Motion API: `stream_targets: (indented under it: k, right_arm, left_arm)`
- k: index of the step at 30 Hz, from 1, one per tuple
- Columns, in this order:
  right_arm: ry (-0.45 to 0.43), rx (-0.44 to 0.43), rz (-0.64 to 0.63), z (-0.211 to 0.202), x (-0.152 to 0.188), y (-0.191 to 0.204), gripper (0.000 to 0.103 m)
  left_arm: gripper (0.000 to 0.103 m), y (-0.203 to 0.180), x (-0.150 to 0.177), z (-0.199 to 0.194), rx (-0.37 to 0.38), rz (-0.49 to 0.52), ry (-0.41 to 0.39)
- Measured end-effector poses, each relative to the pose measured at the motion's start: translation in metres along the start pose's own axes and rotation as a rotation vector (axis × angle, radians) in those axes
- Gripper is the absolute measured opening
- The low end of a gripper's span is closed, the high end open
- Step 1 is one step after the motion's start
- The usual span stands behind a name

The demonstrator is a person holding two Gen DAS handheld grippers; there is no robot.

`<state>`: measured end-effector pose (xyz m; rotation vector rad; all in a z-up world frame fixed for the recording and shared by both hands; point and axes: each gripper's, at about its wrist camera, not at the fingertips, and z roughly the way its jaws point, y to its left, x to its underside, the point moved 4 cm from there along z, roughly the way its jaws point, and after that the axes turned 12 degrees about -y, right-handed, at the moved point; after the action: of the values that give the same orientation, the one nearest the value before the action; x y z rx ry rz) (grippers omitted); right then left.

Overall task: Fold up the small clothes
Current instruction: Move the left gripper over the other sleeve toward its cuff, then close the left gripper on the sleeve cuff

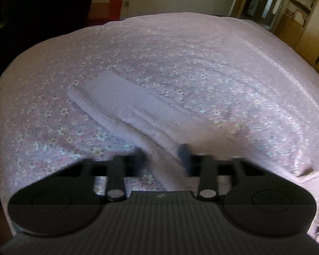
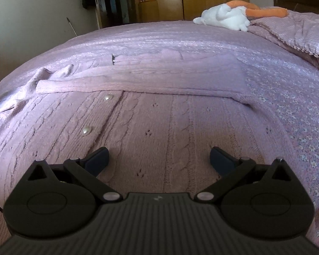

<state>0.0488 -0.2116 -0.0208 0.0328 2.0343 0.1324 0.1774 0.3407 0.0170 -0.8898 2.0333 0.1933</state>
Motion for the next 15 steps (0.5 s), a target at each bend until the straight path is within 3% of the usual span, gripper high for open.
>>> stream_targets:
  k: [3, 8, 15]
  right_arm:
    - [0.008, -0.002, 0.01, 0.0, -0.001, -0.001, 0.103]
    - [0.013, -0.012, 0.03, -0.001, -0.003, -0.004, 0.103]
    - [0.013, -0.019, 0.039, -0.002, -0.003, -0.006, 0.103]
  left_arm:
    - [0.01, 0.002, -0.007, -0.006, 0.042, -0.031, -0.006]
    - [0.01, 0.0, -0.024, -0.035, 0.178, -0.058, -0.093]
    - [0.01, -0.031, -0.045, -0.081, 0.341, -0.048, -0.186]
